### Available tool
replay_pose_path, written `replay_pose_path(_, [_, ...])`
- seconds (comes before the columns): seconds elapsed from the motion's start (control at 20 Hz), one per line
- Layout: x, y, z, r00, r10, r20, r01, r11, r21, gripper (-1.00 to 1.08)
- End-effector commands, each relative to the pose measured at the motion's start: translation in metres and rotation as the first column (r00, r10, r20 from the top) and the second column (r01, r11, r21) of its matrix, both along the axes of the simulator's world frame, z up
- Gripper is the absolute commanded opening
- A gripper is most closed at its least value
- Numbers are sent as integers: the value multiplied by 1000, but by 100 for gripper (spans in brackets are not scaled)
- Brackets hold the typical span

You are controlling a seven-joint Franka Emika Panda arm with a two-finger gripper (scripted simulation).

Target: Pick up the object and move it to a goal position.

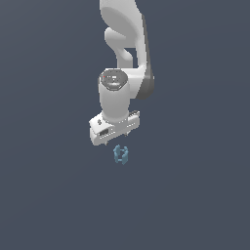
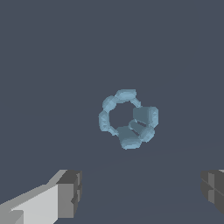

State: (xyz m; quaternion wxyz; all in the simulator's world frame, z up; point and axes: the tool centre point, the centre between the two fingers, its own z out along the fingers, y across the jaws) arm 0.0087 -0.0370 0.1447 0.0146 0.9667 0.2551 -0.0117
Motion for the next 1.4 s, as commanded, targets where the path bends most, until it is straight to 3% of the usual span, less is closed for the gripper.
replay_pose_path(0.0, [3,2,-2,997,72,-2,-72,997,2,100])
replay_pose_path(0.25, [8,5,-6,977,211,-4,-211,977,8,100])
replay_pose_path(0.55, [14,8,-11,928,372,-4,-372,928,16,100])
replay_pose_path(1.35, [28,17,-21,708,706,9,-706,708,32,100])
